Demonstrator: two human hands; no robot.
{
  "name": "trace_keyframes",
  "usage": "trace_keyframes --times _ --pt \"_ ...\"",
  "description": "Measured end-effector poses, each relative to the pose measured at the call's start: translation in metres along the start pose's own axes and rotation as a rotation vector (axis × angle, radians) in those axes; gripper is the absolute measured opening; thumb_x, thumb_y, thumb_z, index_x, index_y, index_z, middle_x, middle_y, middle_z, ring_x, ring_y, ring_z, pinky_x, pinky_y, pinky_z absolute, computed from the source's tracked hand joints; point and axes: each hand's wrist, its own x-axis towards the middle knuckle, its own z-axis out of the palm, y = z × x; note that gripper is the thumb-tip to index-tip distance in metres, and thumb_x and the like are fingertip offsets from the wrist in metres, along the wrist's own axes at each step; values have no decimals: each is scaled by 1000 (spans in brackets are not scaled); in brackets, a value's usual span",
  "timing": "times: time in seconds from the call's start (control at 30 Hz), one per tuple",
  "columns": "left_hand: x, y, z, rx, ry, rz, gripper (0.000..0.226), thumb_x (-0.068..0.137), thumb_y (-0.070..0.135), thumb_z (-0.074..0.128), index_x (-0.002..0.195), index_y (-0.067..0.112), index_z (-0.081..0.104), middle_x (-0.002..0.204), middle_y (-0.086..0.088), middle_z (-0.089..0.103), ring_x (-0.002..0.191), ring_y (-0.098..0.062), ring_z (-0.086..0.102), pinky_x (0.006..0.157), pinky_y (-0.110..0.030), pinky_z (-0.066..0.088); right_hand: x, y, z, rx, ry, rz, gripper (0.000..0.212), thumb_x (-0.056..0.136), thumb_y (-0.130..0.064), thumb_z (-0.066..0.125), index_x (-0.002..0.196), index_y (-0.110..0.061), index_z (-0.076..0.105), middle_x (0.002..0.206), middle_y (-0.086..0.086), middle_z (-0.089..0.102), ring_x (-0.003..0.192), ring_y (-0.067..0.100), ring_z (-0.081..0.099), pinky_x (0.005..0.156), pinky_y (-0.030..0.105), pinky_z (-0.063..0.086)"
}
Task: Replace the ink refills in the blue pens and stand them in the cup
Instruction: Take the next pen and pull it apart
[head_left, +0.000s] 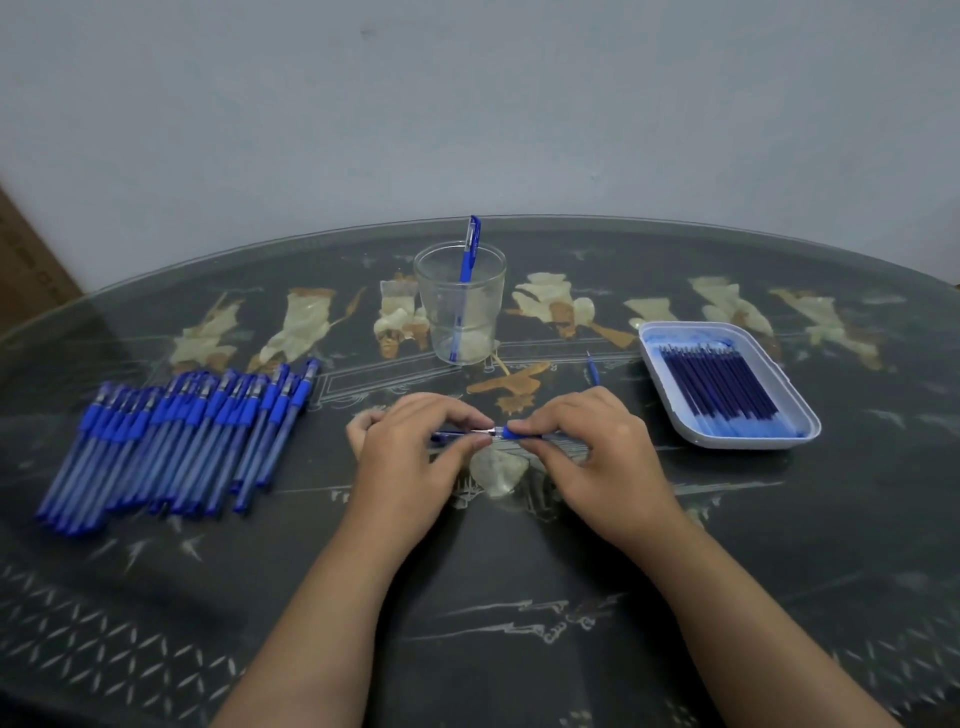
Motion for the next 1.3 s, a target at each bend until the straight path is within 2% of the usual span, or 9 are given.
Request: trace_keyframes --times 0.2,0.33,0.5,0.6,0.73,0.87,1.0,1.17,1.3 --pt "-1 1 4 78 -2 -16 40 85 64 35 78 34 62 84 25 61 96 8 50 86 -26 16 1 -3 2 22 18 -32 11 80 -14 73 91 -17 76 88 -12 69 84 15 59 78 35 49" --pt "-2 0 2 11 -62 -17 32 78 68 54 106 52 51 103 34 58 109 19 43 96 -22 17 0 1 0 12 39 -30 11 81 -15 73 91 -17 75 91 -12 70 85 15 60 78 38 48" --pt "-1 -2 4 7 -23 -57 37 83 68 35 95 45 60 103 33 55 111 11 45 93 -26 16 -1 1 2 7 18 -41 11 81 -14 74 91 -18 75 89 -13 69 85 17 59 77 39 49" --pt "-1 0 2 -54 -58 -28 39 76 70 46 110 52 52 113 34 55 117 15 42 106 -23 19 -1 2 2 5 26 -39 11 81 -16 73 92 -18 75 91 -12 69 85 16 59 78 38 49" --pt "2 0 2 -82 -26 -40 16 82 63 45 83 52 57 101 23 62 109 0 55 102 -53 34 -1 1 3 9 20 -40 10 81 -16 74 92 -18 75 90 -13 69 85 15 59 77 38 49" --pt "2 1 1 -148 -75 -74 39 73 68 55 108 50 57 111 26 61 116 2 53 105 -50 37 -1 2 3 4 21 -34 11 82 -16 73 93 -19 75 91 -14 69 86 14 58 79 35 48" --pt "2 -1 3 -151 -30 -86 25 80 61 52 92 43 64 97 22 65 104 -3 60 97 -53 42 -1 1 4 -4 15 -46 10 82 -17 73 91 -19 74 89 -13 69 85 14 59 78 36 49" --pt "0 4 -3 -175 -77 -125 37 74 48 77 108 39 66 97 24 68 104 7 58 98 -32 42 -2 3 4 -7 17 -36 10 83 -17 72 92 -19 75 91 -13 69 86 15 59 78 36 49" --pt "2 5 -5 -214 -49 -178 9 81 19 76 81 28 73 81 22 69 88 5 61 73 -13 42 -2 2 3 0 14 -32 11 82 -16 73 93 -19 75 90 -14 69 85 15 58 78 37 49"
